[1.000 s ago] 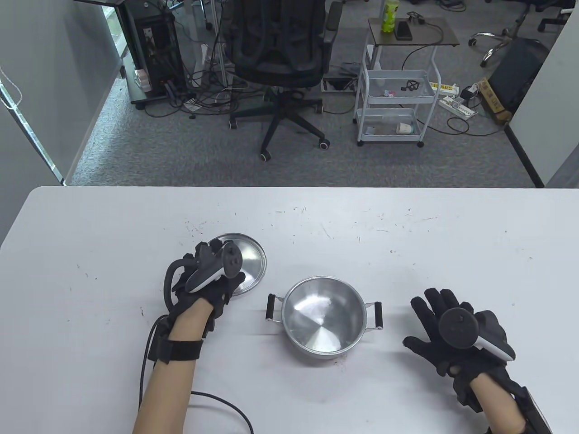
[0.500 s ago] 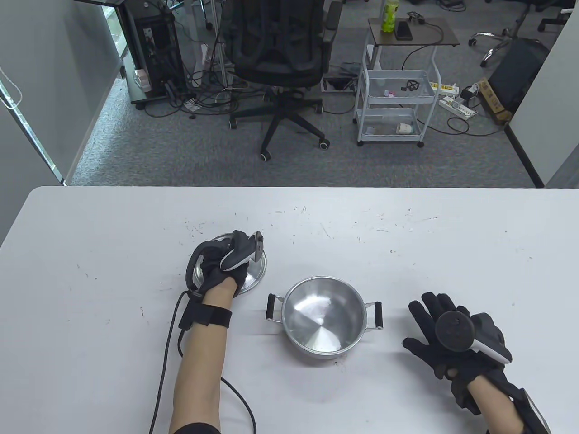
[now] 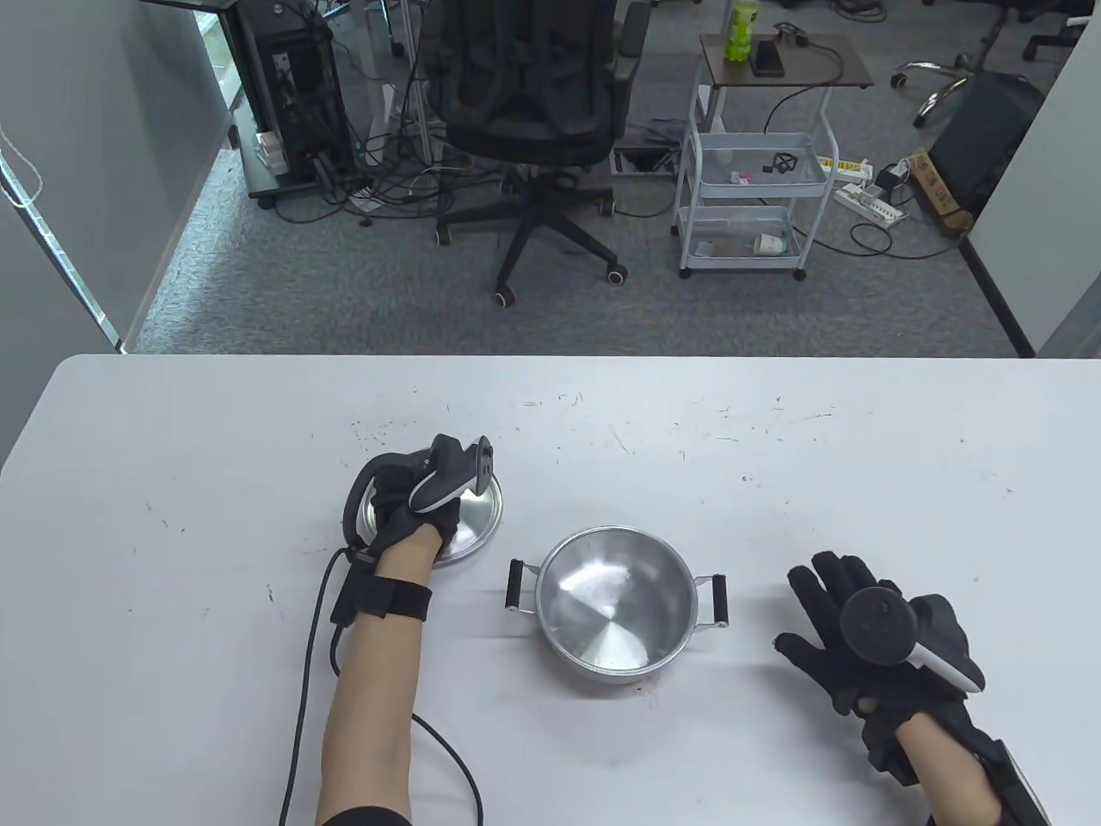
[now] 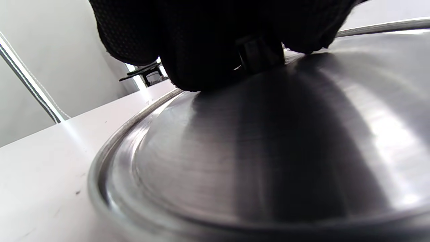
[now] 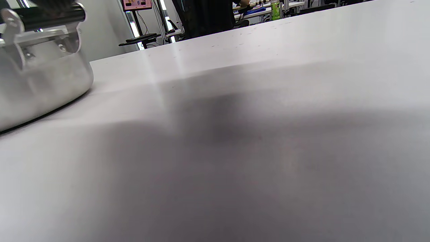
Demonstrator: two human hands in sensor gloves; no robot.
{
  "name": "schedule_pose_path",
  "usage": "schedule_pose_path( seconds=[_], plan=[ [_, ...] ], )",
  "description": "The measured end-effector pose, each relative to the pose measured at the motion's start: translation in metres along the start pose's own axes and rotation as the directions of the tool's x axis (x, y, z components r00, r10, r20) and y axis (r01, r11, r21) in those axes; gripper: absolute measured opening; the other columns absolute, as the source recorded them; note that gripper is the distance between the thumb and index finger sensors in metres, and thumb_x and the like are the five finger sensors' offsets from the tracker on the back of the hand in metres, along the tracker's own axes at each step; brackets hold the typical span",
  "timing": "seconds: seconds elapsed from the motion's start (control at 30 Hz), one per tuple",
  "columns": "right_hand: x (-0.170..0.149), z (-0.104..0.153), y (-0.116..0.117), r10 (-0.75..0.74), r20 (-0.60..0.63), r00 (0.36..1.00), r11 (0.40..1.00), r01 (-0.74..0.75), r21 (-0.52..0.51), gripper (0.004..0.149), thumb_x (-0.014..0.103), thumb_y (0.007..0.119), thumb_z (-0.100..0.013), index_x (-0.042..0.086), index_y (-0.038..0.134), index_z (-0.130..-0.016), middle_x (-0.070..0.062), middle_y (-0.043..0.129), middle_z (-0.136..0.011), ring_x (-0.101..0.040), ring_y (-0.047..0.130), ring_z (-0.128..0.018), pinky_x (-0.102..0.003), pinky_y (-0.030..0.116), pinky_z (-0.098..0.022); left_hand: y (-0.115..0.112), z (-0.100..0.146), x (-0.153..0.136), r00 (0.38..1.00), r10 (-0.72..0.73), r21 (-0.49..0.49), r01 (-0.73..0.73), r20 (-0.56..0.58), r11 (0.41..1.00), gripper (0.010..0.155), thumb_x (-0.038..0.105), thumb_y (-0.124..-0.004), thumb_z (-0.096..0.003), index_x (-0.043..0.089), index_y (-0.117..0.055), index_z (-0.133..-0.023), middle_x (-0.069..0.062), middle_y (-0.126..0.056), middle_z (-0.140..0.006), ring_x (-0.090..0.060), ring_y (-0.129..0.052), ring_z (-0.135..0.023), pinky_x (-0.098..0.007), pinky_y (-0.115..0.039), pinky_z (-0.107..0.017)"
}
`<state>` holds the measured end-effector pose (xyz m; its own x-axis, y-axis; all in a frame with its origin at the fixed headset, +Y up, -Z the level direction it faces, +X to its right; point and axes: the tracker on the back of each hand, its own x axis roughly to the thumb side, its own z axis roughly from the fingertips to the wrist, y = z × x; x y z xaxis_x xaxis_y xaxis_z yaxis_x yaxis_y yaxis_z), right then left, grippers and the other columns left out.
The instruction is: Cover the pot
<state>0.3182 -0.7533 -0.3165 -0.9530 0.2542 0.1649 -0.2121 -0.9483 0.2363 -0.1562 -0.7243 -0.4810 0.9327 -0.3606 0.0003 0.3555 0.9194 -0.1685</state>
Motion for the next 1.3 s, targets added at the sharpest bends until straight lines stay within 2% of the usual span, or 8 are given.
schedule_pose_path(
  seconds=[0.2,0.33,0.5,0.6,0.67,0.7,0.8,1.3],
  plan=[
    [-0.002,-0.001,0.001,0.001,-0.005,1.000,1.000,-0.001,0.006,0.084,0.069,0.067,-0.034,0.029,0.048,-0.105,-0.010,0.037,-0.116,-0.043,0.037,-0.106,-0.070,0.035,-0.070,0.051,0.034,0.001,0.993,0.064,0.139,-0.078,0.103,0.987,0.046,0.025,-0.099,-0.0195,0.037,-0.100,-0.064,0.020,-0.106,-0.064,0.024,-0.107,-0.046,-0.034,-0.088,-0.061],
    [-0.001,0.000,0.001,0.006,-0.007,1.000,1.000,-0.006,0.002,0.084,0.069,0.067,-0.034,0.029,0.048,-0.105,-0.010,0.038,-0.116,-0.043,0.038,-0.106,-0.070,0.035,-0.070,0.086,0.066,0.019,0.977,0.016,0.237,-0.068,0.213,0.969,0.045,0.026,-0.099,-0.0193,0.038,-0.101,-0.063,0.021,-0.107,-0.064,0.025,-0.107,-0.045,-0.034,-0.089,-0.060],
    [-0.001,0.001,0.000,0.007,-0.018,1.000,1.000,-0.007,0.000,0.084,0.069,0.067,-0.034,0.029,0.048,-0.105,-0.010,0.038,-0.116,-0.043,0.038,-0.106,-0.070,0.035,-0.070,0.109,0.100,0.054,0.921,-0.021,0.280,-0.097,0.388,0.955,0.041,0.026,-0.100,-0.0219,0.037,-0.103,-0.062,0.021,-0.108,-0.062,0.026,-0.108,-0.043,-0.034,-0.089,-0.061],
    [-0.002,0.000,0.000,0.002,-0.027,1.000,1.000,-0.002,0.001,0.084,0.068,0.067,-0.034,0.028,0.048,-0.105,-0.010,0.039,-0.115,-0.043,0.038,-0.106,-0.070,0.035,-0.070,0.113,0.120,0.077,0.877,-0.059,0.290,-0.094,0.476,0.952,0.041,0.027,-0.100,-0.0223,0.037,-0.103,-0.061,0.021,-0.109,-0.061,0.025,-0.108,-0.043,-0.034,-0.088,-0.061],
    [-0.003,0.000,0.001,0.003,-0.031,1.000,1.000,-0.003,0.002,0.083,0.068,0.067,-0.034,0.028,0.049,-0.105,-0.010,0.039,-0.115,-0.043,0.038,-0.106,-0.070,0.035,-0.070,0.114,0.131,0.090,0.842,-0.061,0.298,-0.121,0.536,0.947,0.037,0.028,-0.102,-0.0184,0.039,-0.109,-0.054,0.022,-0.115,-0.052,0.026,-0.112,-0.036,-0.037,-0.094,-0.054],
    [-0.003,-0.001,0.002,0.004,-0.035,0.999,1.000,-0.003,0.007,0.083,0.068,0.067,-0.034,0.028,0.048,-0.105,-0.010,0.039,-0.115,-0.043,0.038,-0.106,-0.070,0.035,-0.070,0.113,0.137,0.098,0.819,-0.055,0.291,-0.140,0.572,0.947,0.037,0.027,-0.100,-0.0248,0.036,-0.105,-0.060,0.022,-0.110,-0.059,0.026,-0.108,-0.043,-0.035,-0.088,-0.063],
    [-0.004,-0.002,0.003,0.003,-0.039,0.999,1.000,-0.002,0.015,0.083,0.068,0.067,-0.034,0.028,0.048,-0.105,-0.010,0.039,-0.115,-0.044,0.038,-0.106,-0.070,0.035,-0.070,0.109,0.144,0.114,0.780,-0.066,0.257,-0.123,0.622,0.959,0.036,0.027,-0.100,-0.0250,0.036,-0.105,-0.060,0.021,-0.111,-0.059,0.025,-0.109,-0.043,-0.037,-0.087,-0.063],
    [-0.004,-0.002,0.005,0.013,-0.047,0.999,0.999,-0.011,0.040,0.083,0.068,0.067,-0.034,0.028,0.049,-0.105,-0.010,0.040,-0.115,-0.044,0.039,-0.106,-0.069,0.036,-0.070,0.080,0.141,0.141,0.765,-0.087,0.245,-0.095,0.638,0.965,0.036,0.032,-0.098,-0.0263,0.035,-0.105,-0.062,0.021,-0.112,-0.056,0.025,-0.110,-0.040,-0.036,-0.088,-0.062]
  ],
)
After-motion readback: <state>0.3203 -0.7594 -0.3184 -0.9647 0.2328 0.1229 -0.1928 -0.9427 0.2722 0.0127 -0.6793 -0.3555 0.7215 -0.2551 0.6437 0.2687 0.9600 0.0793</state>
